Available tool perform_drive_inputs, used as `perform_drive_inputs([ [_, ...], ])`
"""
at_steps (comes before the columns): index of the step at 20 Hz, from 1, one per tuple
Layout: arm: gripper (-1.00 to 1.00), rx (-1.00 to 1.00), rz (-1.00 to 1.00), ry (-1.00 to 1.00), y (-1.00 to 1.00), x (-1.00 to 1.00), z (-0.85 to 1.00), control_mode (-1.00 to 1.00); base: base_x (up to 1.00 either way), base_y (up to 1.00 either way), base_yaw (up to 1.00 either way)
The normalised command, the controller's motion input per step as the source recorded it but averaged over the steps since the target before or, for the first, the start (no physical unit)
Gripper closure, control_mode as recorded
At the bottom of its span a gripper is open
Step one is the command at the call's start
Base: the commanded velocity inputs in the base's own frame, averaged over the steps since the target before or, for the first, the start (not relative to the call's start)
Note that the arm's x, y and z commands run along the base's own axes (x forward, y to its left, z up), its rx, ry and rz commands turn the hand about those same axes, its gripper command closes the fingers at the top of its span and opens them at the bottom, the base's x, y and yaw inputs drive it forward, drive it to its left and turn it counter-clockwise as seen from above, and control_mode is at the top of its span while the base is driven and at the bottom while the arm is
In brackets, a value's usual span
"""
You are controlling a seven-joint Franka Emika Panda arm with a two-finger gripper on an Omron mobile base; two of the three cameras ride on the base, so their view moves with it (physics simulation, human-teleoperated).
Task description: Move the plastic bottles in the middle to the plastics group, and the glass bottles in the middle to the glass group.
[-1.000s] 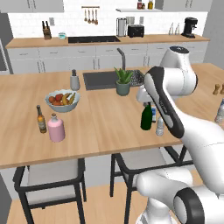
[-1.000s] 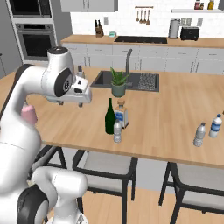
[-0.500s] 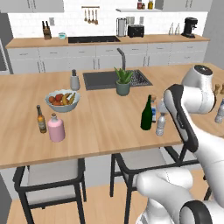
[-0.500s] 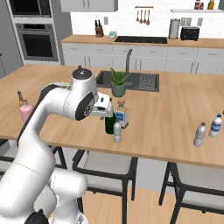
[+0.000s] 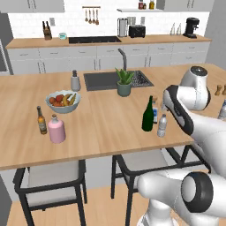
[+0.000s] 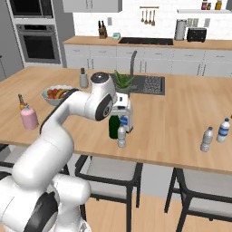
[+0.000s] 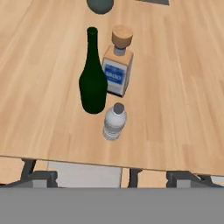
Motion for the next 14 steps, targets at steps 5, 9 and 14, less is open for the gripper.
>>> perform_drive_inputs([
  [5,-1.00,-0.01,0.00,0.04,-0.10,0.75,-0.08,-1.00,0.00,0.00,0.00],
  [9,-1.00,0.00,0.01,0.06,0.00,-0.11,-0.19,-1.00,0.00,0.00,0.00],
  [14,-1.00,0.00,0.01,0.06,0.01,-0.10,-0.12,-1.00,0.00,0.00,0.00],
])
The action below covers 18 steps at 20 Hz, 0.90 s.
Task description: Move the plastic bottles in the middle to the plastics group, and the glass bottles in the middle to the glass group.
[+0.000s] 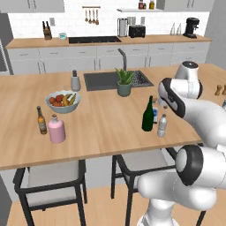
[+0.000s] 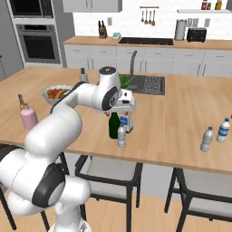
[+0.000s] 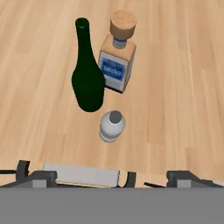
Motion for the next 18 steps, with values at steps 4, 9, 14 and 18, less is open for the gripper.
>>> perform_drive_inputs([
  [4,-1.00,0.00,0.03,0.00,0.01,0.00,-0.53,-1.00,0.00,0.00,0.00],
  [9,-1.00,0.05,0.10,0.00,0.00,0.00,-0.56,-1.00,0.00,0.00,0.00],
  [14,-1.00,0.03,0.19,0.02,0.00,0.00,-0.28,-1.00,0.00,0.00,0.00],
  [18,-1.00,0.00,0.14,0.07,0.00,0.09,0.00,-1.00,0.00,0.00,0.00],
])
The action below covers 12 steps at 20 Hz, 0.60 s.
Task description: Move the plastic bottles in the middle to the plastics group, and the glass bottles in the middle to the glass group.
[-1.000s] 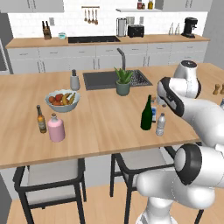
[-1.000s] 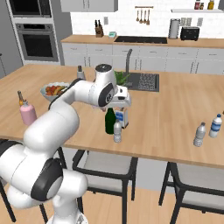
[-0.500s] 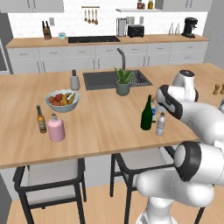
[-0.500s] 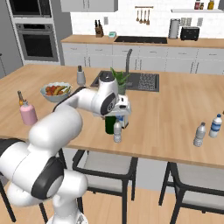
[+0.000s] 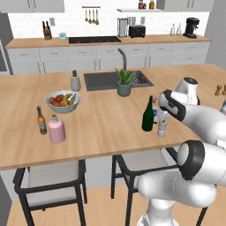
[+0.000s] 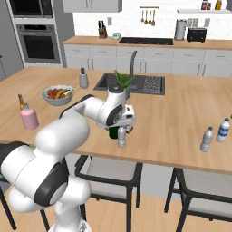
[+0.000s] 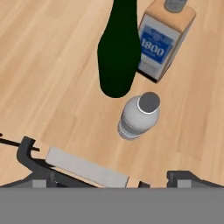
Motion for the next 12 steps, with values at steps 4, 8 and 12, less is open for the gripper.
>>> perform_drive_inputs([
  [4,-1.00,0.00,0.07,0.06,0.00,0.23,0.00,-1.00,0.00,0.00,0.00],
  [8,-1.00,0.00,0.07,0.00,0.00,0.21,0.00,-1.00,0.00,0.00,0.00],
  [12,-1.00,0.00,0.02,0.00,-0.18,0.07,0.00,-1.00,0.00,0.00,0.00],
])
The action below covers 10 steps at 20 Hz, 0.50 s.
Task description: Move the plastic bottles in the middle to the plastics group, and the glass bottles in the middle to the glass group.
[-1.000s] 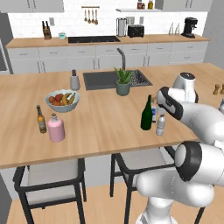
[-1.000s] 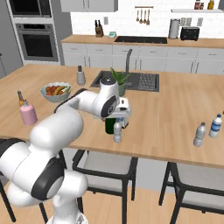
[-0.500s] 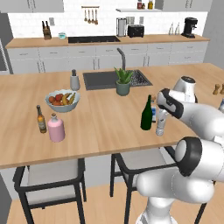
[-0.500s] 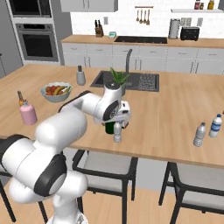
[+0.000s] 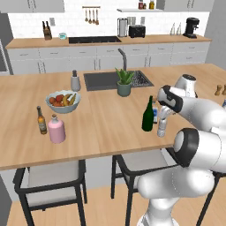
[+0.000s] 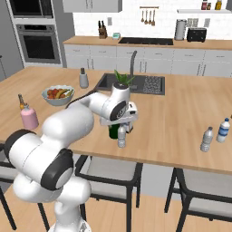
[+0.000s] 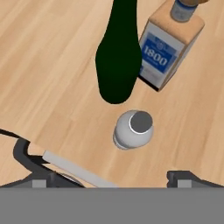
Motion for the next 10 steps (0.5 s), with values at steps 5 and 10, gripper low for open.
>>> perform_drive_inputs([
  [5,-1.00,0.00,0.00,0.01,-0.09,0.03,-0.08,-1.00,0.00,0.00,0.00],
  [10,-1.00,0.00,0.05,0.00,0.00,0.13,-0.20,-1.00,0.00,0.00,0.00],
])
